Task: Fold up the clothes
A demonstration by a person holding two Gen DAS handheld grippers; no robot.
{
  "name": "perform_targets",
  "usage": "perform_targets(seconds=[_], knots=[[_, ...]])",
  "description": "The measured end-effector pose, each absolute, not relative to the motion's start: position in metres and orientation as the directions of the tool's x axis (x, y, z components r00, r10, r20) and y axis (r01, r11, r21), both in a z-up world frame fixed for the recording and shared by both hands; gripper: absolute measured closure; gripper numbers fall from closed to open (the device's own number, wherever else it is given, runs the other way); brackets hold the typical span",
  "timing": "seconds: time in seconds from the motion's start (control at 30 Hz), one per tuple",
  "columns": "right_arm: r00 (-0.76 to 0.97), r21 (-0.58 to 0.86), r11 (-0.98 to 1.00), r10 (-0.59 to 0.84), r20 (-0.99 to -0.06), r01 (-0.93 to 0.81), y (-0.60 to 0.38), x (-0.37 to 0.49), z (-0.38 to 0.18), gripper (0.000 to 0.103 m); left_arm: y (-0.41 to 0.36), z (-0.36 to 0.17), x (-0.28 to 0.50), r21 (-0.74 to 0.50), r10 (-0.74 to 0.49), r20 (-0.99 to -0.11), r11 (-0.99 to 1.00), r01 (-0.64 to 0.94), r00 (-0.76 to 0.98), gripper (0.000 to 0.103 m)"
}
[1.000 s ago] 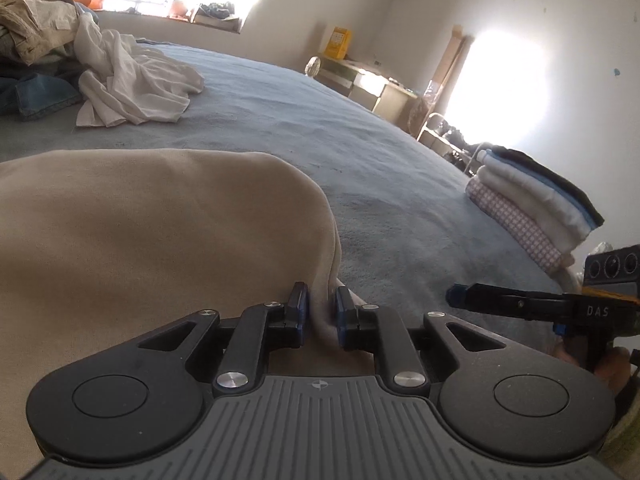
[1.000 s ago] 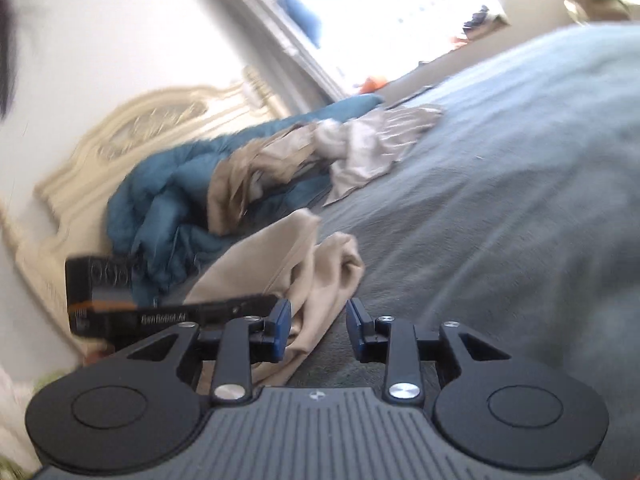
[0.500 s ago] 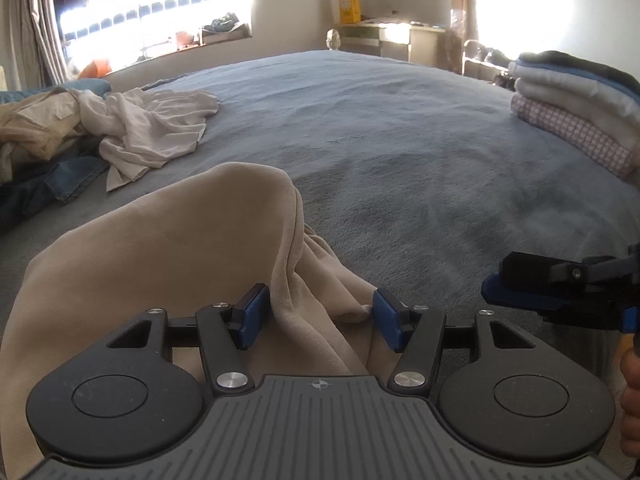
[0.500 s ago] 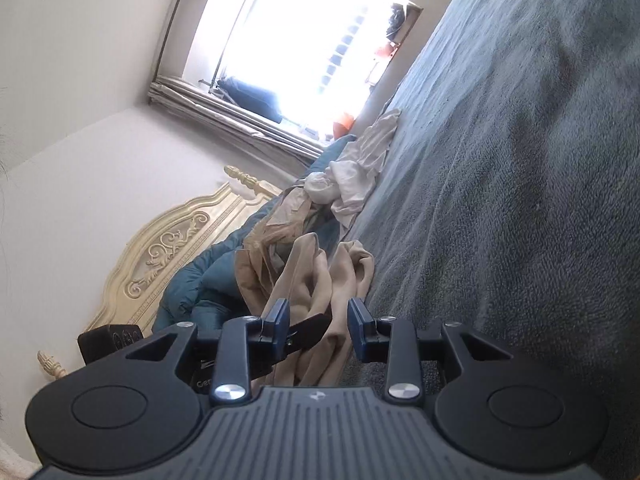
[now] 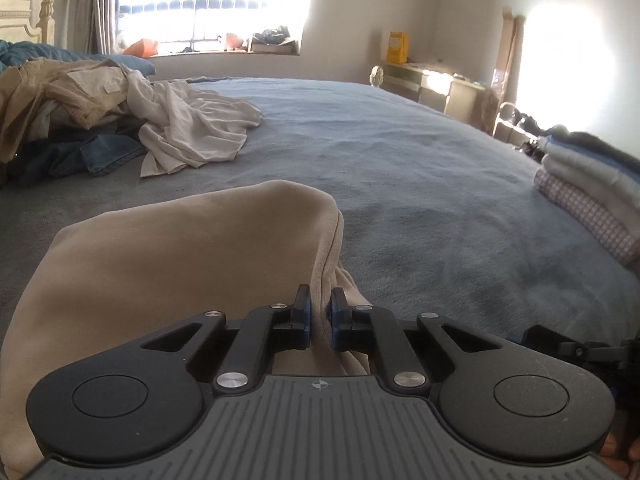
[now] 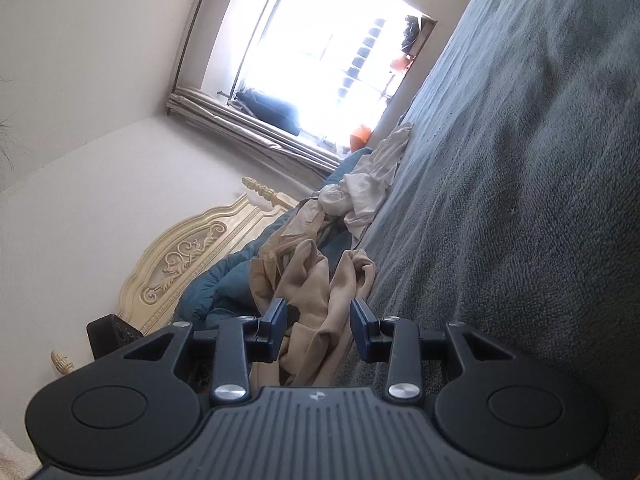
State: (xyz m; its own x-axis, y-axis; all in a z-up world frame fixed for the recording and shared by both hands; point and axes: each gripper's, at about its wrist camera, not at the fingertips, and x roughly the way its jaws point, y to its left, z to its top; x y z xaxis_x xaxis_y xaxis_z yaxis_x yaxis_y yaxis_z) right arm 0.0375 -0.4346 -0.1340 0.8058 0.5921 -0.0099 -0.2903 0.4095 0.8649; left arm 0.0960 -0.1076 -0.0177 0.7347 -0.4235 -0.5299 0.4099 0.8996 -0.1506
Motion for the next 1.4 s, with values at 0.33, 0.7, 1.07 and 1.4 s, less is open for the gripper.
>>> perform_targets(seconds=[0.33,0.7,1.07,1.4], knots=[[0.751,0.844,0.445,0.655,-0.079,-0.299,-0.394,0.051,-0.119,0.067,-0.055,0.015,0.094,-0.356,-0.589,-0.405,0.806,0.473,0.699,0.095],[0.713,0.844,0.459,0.688,-0.138,-0.279,-0.353,0.063,-0.115,0.093,-0.036,0.014,0.1,-0.439,-0.646,-0.355,0.753,0.49,0.675,0.095],[0.675,0.901,0.408,0.707,-0.21,-0.146,-0.333,0.071,-0.118,0.097,-0.024,0.007,0.105,-0.506,-0.685,-0.315,0.707,0.494,0.657,0.095],[0.698,0.881,0.474,0.634,-0.332,-0.012,-0.353,0.055,-0.111,0.077,-0.02,0.0,0.107,-0.539,-0.705,-0.297,0.681,0.496,0.644,0.095]])
